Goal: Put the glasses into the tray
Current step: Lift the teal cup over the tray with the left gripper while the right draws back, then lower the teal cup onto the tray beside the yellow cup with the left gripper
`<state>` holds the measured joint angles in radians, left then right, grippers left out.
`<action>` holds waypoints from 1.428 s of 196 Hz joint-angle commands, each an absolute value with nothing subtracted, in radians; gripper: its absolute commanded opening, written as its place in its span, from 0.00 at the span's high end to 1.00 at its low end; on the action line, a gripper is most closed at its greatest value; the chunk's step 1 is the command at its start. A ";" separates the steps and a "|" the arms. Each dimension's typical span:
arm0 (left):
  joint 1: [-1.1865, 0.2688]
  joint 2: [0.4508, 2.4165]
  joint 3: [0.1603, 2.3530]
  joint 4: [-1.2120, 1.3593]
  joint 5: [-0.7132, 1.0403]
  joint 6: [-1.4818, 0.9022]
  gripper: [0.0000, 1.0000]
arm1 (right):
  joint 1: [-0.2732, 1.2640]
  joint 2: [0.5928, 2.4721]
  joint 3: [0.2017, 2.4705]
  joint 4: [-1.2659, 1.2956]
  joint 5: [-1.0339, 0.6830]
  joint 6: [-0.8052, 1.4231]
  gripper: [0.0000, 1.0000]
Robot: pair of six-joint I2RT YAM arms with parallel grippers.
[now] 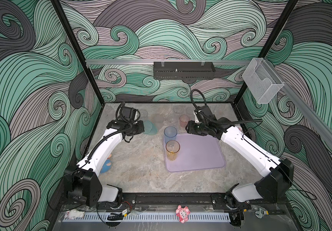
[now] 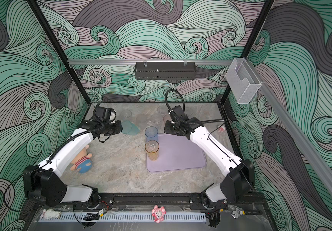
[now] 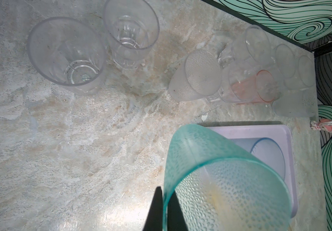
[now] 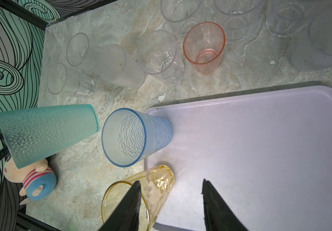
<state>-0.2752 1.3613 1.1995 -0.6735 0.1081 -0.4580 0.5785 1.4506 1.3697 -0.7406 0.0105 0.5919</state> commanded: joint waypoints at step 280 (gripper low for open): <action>-1.020 1.633 1.670 -0.872 -0.145 -0.393 1.00 | 0.279 1.167 1.105 -0.795 -0.015 0.563 0.49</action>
<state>-0.9821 1.5848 1.6470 -0.8268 -0.1459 -0.4213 0.3046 1.1973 1.1240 -0.7788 -0.0116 0.5579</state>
